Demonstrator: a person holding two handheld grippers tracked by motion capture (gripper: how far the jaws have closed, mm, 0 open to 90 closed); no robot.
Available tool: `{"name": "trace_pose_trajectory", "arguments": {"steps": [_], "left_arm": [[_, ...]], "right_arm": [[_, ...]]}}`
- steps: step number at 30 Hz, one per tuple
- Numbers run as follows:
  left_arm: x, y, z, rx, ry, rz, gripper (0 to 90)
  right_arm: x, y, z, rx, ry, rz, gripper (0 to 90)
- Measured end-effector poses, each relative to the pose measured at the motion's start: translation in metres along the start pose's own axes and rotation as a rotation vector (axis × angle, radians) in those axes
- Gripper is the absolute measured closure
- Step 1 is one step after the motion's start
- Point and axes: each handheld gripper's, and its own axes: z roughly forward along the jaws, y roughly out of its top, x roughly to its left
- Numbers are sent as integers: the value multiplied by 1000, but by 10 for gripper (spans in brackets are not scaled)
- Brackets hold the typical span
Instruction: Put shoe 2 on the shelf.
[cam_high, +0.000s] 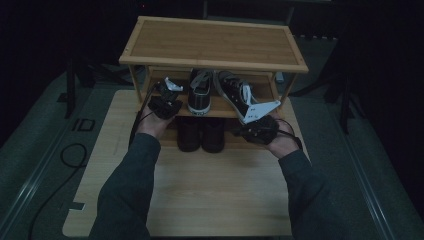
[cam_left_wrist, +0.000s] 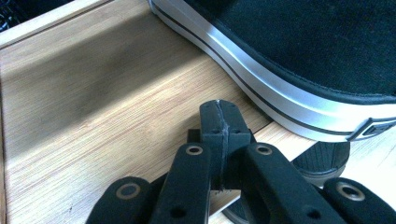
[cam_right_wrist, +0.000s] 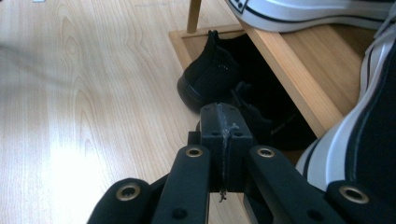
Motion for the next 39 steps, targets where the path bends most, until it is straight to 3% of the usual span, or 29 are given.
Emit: {"name": "trace_pose_trajectory", "arguments": {"steps": [10,16,39], "left_arm": [[1,0,0,-3,-6,-3,900],[1,0,0,-3,-6,-3,900],[1,0,0,-2,-8,-3,900]], "right_arm": [[-4,-8,-6,19,-3,6,894],[-7,-14,-13,-8,16,23,894],[-13,-20,-28,2,27,20,889]]}}
